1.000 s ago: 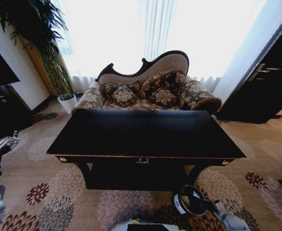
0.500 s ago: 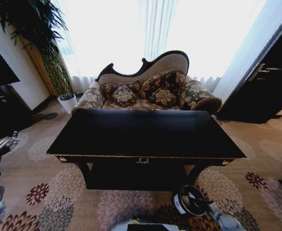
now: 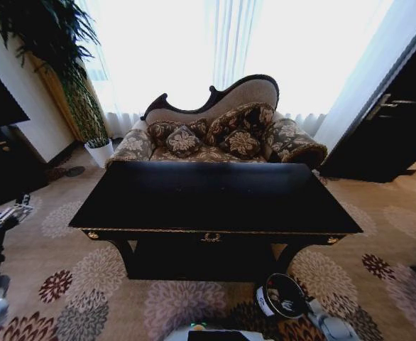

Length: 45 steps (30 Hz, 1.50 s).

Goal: Move to the front of the table and place the trash on the table into the trash bin.

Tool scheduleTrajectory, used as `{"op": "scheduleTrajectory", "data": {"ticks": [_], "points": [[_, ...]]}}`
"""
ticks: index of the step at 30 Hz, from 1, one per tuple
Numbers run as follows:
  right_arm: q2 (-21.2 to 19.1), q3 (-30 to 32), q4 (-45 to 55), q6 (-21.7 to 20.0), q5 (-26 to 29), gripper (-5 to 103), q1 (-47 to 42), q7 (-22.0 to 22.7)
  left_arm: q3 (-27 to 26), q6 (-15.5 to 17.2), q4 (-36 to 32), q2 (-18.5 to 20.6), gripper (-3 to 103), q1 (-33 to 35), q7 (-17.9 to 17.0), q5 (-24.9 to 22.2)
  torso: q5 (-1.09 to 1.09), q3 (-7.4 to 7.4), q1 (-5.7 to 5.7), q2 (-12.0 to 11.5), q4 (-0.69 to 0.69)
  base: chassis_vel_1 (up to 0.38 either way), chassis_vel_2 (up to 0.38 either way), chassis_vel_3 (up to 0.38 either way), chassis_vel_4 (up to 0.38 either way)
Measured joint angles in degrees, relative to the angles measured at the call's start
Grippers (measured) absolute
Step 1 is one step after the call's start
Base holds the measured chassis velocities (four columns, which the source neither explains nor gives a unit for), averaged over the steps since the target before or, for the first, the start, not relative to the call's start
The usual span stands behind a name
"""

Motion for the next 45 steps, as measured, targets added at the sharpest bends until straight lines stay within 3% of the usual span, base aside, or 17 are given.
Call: {"op": "scheduleTrajectory", "data": {"ticks": [5,7,9,18,28,37,40,45], "points": [[1.7,2.0,6.2,0.1,3.5,100,-3.5,-5.9,0.3,0.0,-0.4,-0.3,100,0.1,0.0,0.2,-0.01,0.00,0.00,0.0,0.00,0.000,0.000,0.000,0.000],[2.7,3.2,10.5,-0.2,9.4,100,-6.4,-11.5,0.3,0.0,-0.5,-0.4,100,0.2,0.0,0.2,0.01,0.00,0.00,0.0,0.00,0.000,0.000,0.000,0.000],[3.0,3.7,12.0,-0.7,11.4,100,-7.4,-13.2,0.3,0.0,-0.5,-0.4,100,0.2,0.0,0.2,0.00,0.00,0.00,0.0,0.00,0.000,0.000,0.000,0.000],[4.3,15.3,27.5,-8.7,30.2,100,-12.9,-31.2,0.1,0.0,-1.2,-1.3,100,0.7,0.0,0.5,-0.01,0.00,0.00,0.0,0.00,0.000,0.000,0.000,0.000],[2.9,23.3,40.1,-14.1,40.3,100,-14.0,-36.9,-0.1,0.0,-2.5,-2.6,100,1.2,-0.1,0.9,0.00,0.00,0.00,0.0,0.00,0.000,0.000,0.000,0.000],[1.9,25.8,45.0,-17.1,46.7,100,-14.3,-40.5,-0.5,0.0,-2.4,-2.5,100,1.2,-0.2,0.8,0.01,0.00,0.00,0.0,0.00,0.000,0.000,0.000,0.000],[1.4,26.1,46.1,-18.0,49.5,100,-14.1,-39.5,-0.5,0.0,-2.4,-2.6,100,1.2,-0.2,0.8,0.01,0.00,0.00,0.0,0.00,0.000,0.000,0.000,0.000],[0.0,26.3,48.6,-19.5,53.4,100,-13.0,-31.1,-0.7,0.0,-2.5,-2.6,100,1.3,-0.4,0.6,0.00,0.00,0.00,0.0,0.01,0.000,0.000,0.000,0.000]]}}
